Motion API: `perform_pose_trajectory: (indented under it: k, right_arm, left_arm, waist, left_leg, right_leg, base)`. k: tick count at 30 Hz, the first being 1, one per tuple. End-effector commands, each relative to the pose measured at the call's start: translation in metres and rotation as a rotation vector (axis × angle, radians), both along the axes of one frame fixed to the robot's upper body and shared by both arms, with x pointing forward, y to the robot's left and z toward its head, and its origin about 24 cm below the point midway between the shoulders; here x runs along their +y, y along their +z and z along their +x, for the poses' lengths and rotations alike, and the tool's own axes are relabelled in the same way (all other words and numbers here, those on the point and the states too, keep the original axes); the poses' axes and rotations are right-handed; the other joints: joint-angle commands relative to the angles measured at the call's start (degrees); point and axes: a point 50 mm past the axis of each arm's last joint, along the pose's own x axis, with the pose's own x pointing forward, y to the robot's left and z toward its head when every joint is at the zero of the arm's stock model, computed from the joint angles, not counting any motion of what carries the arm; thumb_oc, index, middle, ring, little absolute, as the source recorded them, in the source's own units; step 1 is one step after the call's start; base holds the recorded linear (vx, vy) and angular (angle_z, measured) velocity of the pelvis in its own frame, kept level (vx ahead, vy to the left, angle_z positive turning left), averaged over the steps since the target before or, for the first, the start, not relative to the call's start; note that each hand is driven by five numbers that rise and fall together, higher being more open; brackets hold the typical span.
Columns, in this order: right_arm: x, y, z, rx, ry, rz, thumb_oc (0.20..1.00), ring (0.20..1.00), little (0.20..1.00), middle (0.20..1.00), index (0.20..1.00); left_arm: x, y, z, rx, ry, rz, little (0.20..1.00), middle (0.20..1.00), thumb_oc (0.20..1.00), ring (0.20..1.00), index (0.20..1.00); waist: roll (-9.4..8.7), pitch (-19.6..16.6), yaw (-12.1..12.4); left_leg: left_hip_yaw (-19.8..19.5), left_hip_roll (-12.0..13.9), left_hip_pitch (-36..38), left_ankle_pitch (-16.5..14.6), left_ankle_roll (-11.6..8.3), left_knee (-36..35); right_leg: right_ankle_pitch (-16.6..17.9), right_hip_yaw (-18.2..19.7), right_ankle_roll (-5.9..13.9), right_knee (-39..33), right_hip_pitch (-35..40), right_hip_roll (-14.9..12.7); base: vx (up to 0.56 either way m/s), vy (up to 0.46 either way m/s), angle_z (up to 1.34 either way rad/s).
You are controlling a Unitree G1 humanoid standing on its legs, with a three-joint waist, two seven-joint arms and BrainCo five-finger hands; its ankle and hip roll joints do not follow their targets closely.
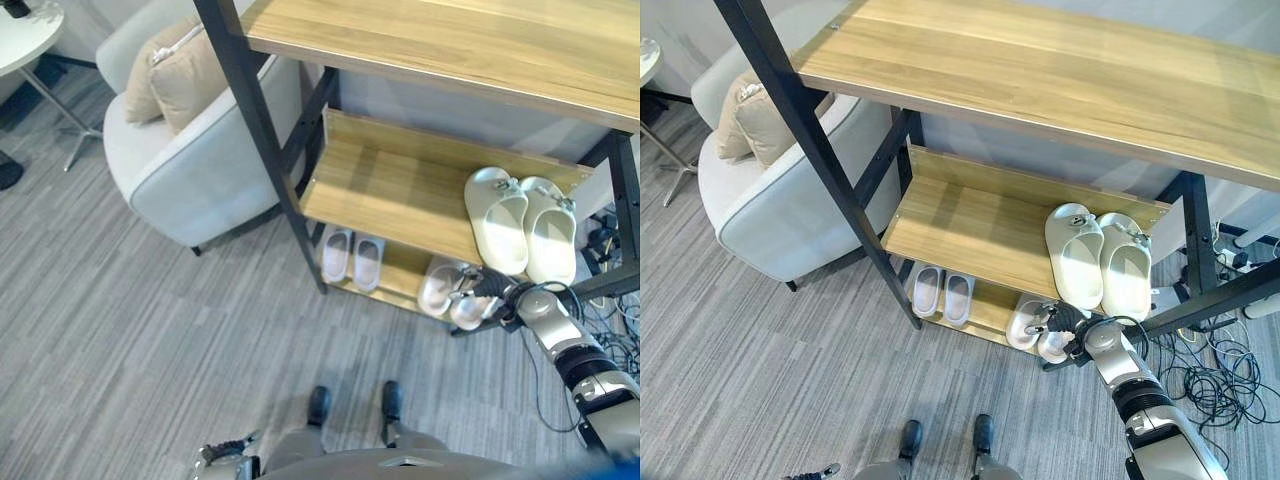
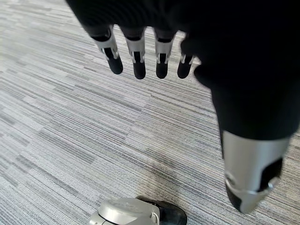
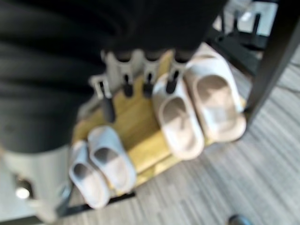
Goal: Arrange the slippers neatly on the shoe rack.
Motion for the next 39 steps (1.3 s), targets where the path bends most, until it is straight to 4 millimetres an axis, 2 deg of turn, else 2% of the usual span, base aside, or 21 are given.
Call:
perform_pose_trajectory:
  k: [1,2,4,5,6,9,10,11,12,13,17,18,20,25,29,32,37,38,39]
  right_arm:
    - [-0.019,0.049,0.029,-0.156,-0.018,-0.043,1.0,1.0,1.0,1.0,1.0]
    - [-0.017,0.035,0.023,-0.12,-0.021,-0.019,1.0,1.0,1.0,1.0,1.0]
    - [-0.017,0.03,0.02,-0.106,-0.02,-0.013,1.0,1.0,1.0,1.0,1.0]
    - [-0.017,0.019,0.012,-0.082,-0.027,-0.001,1.0,1.0,1.0,1.0,1.0]
    - [-0.017,0.019,0.012,-0.082,-0.027,0.0,1.0,1.0,1.0,1.0,1.0]
    - [-0.015,0.001,0.001,-0.059,-0.043,0.031,1.0,1.0,1.0,1.0,1.0]
    - [-0.013,-0.013,-0.008,-0.032,-0.048,0.045,1.0,1.0,1.0,1.0,1.0]
    - [-0.013,-0.013,-0.009,-0.032,-0.048,0.045,1.0,1.0,1.0,1.0,1.0]
    - [-0.009,-0.026,-0.017,-0.008,-0.049,0.063,1.0,1.0,1.0,1.0,1.0]
    - [-0.009,-0.026,-0.017,-0.008,-0.049,0.063,1.0,1.0,1.0,1.0,1.0]
    - [0.004,-0.055,-0.037,0.065,-0.049,0.105,1.0,1.0,1.0,1.0,1.0]
    - [0.004,-0.055,-0.037,0.064,-0.048,0.105,1.0,1.0,1.0,1.0,1.0]
    - [0.015,-0.074,-0.051,0.122,-0.055,0.135,1.0,1.0,1.0,1.0,1.0]
    - [0.032,-0.096,-0.071,0.187,-0.075,0.186,1.0,1.0,1.0,1.0,1.0]
    - [0.031,-0.109,-0.09,0.224,-0.143,0.211,1.0,1.0,1.0,1.0,1.0]
    - [0.023,-0.12,-0.112,0.255,-0.229,0.208,1.0,1.0,1.0,1.0,1.0]
    - [0.012,-0.135,-0.148,0.327,-0.372,0.213,1.0,1.0,1.0,1.0,1.0]
    - [0.007,-0.142,-0.169,0.375,-0.453,0.223,1.0,1.0,1.0,1.0,1.0]
    - [0.007,-0.142,-0.169,0.375,-0.453,0.223,1.0,1.0,1.0,1.0,1.0]
  left_arm:
    - [-0.01,-0.006,-0.006,0.045,-0.026,-0.018,1.0,1.0,1.0,1.0,1.0]
    - [-0.008,-0.005,-0.006,0.044,-0.035,-0.012,1.0,1.0,1.0,1.0,1.0]
    - [-0.007,-0.006,-0.006,0.047,-0.035,-0.012,1.0,1.0,1.0,1.0,1.0]
    - [-0.006,-0.006,-0.007,0.052,-0.04,-0.008,1.0,1.0,1.0,1.0,1.0]
    - [-0.006,-0.006,-0.007,0.052,-0.04,-0.008,1.0,1.0,1.0,1.0,1.0]
    - [-0.004,-0.007,-0.011,0.063,-0.054,-0.002,1.0,1.0,1.0,1.0,1.0]
    - [-0.001,-0.007,-0.013,0.075,-0.067,0.003,1.0,1.0,1.0,1.0,1.0]
    - [-0.001,-0.007,-0.013,0.075,-0.067,0.003,1.0,1.0,1.0,1.0,1.0]
    - [0.001,-0.008,-0.015,0.084,-0.082,0.005,1.0,1.0,1.0,1.0,1.0]
    - [0.001,-0.008,-0.016,0.084,-0.082,0.005,1.0,1.0,1.0,1.0,1.0]
    - [0.006,-0.01,-0.02,0.107,-0.105,0.002,1.0,1.0,1.0,1.0,1.0]
    - [0.006,-0.01,-0.02,0.107,-0.105,0.002,1.0,1.0,1.0,1.0,1.0]
    - [0.01,-0.01,-0.022,0.124,-0.123,0.005,1.0,1.0,1.0,1.0,1.0]
    - [0.014,-0.01,-0.023,0.142,-0.133,0.005,1.0,1.0,1.0,1.0,1.0]
    - [0.016,-0.012,-0.031,0.19,-0.136,-0.014,1.0,1.0,1.0,1.0,1.0]
    - [0.008,-0.016,-0.044,0.219,-0.115,-0.077,1.0,1.0,1.0,1.0,1.0]
    - [0.001,-0.018,-0.034,0.167,-0.093,-0.167,1.0,1.0,1.0,1.0,1.0]
    - [-0.007,-0.02,-0.029,0.129,-0.071,-0.245,1.0,1.0,1.0,1.0,1.0]
    - [-0.007,-0.02,-0.029,0.129,-0.071,-0.245,1.0,1.0,1.0,1.0,1.0]
  waist:
    - [-1.14,-2.36,-0.27]
    - [-1.37,-2.17,-0.12]
    - [-1.49,-2.12,-0.1]
    - [-1.76,-2.09,0.01]
    - [-1.78,-2.09,0.02]
    - [-2.19,-2.22,0.28]
    - [-2.51,-2.41,0.56]
    - [-2.53,-2.42,0.56]
    - [-2.86,-2.63,0.93]
    - [-2.88,-2.64,0.93]
    - [-3.64,-2.93,1.97]
    - [-3.67,-2.92,1.96]
    - [-4.1,-3.19,2.66]
    - [-4.59,-3.67,3.58]
    - [-4.76,-4.5,3.6]
    - [-4.73,-5.49,3.18]
    - [-4.37,-7.03,2.08]
    - [-4.07,-7.8,1.47]
    - [-4.07,-7.78,1.48]
  left_leg:
    - [0.9,-1.41,-1.29,2.73,0.95,-0.82]
    - [0.81,-1.4,-1.25,2.77,0.99,-0.82]
    - [0.81,-1.36,-1.2,2.79,1.0,-0.82]
    - [0.78,-1.32,-1.06,2.75,1.03,-0.82]
    - [0.78,-1.32,-1.05,2.75,1.03,-0.82]
    - [0.79,-1.26,-0.84,2.67,1.08,-0.82]
    - [0.74,-1.25,-0.66,2.61,1.1,-0.82]
    - [0.75,-1.26,-0.66,2.6,1.1,-0.82]
    - [0.72,-1.24,-0.47,2.51,1.11,-0.82]
    - [0.73,-1.25,-0.46,2.51,1.11,-0.82]
    - [0.44,-1.18,-0.22,2.45,1.15,-0.82]
    - [0.44,-1.19,-0.21,2.45,1.15,-0.82]
    - [0.28,-1.2,-0.06,2.39,1.16,-0.82]
    - [-0.01,-1.29,0.19,2.31,1.17,-0.82]
    - [0.13,-1.21,0.91,2.03,1.18,-0.82]
    - [0.3,-1.15,1.77,1.64,1.16,-0.82]
    - [0.58,-1.03,2.85,1.11,1.08,-0.82]
    - [0.79,-0.9,3.32,0.9,1.02,-0.82]
    - [0.79,-0.9,3.36,0.89,1.02,-0.82]
  right_leg:
    - [-2.81,2.83,0.46,0.18,3.64,0.15]
    - [-2.87,2.75,0.53,0.18,3.76,0.18]
    - [-2.9,2.74,0.52,0.18,3.81,0.19]
    - [-2.96,2.62,0.56,0.18,3.95,0.24]
    - [-2.96,2.62,0.56,0.18,3.96,0.23]
    - [-3.05,2.61,0.59,0.18,4.23,0.29]
    - [-3.13,2.49,0.64,0.18,4.37,0.3]
    - [-3.14,2.5,0.64,0.18,4.37,0.3]
    - [-3.22,2.44,0.68,0.18,4.55,0.34]
    - [-3.22,2.44,0.68,0.18,4.55,0.33]
    - [-3.4,2.18,0.8,0.18,4.98,0.31]
    - [-3.41,2.18,0.8,0.18,4.99,0.3]
    - [-3.48,1.87,0.87,0.18,5.22,0.28]
    - [-3.6,1.66,1.04,0.18,5.59,0.3]
    - [-3.71,1.78,1.04,0.18,6.24,0.35]
    - [-3.92,2.01,0.98,0.18,7.12,0.39]
    - [-4.1,2.13,0.83,0.18,8.26,0.48]
    - [-4.18,2.27,0.73,0.18,8.64,0.52]
    - [-4.19,2.27,0.73,0.18,8.67,0.52]
  base:
    - [0.0,0.0,0.0]
    - [0.0,0.0,0.0]
    - [0.0,0.0,0.0]
    - [0.0,0.0,0.0]
    - [0.0,0.0,0.0]
    - [0.0,0.0,0.0]
    - [0.0,0.0,0.0]
    - [0.0,0.0,0.0]
    - [0.0,0.0,0.0]
    - [0.0,0.0,0.0]
    - [0.0,0.0,0.0]
    - [0.0,0.0,0.0]
    - [0.0,0.0,0.0]
    - [-0.01,0.009,0.02]
    - [-0.01,0.015,0.02]
    - [-0.01,0.033,0.02]
    - [0.0,0.025,0.0]
    - [-0.01,0.044,-0.02]
    - [-0.01,0.036,-0.01]
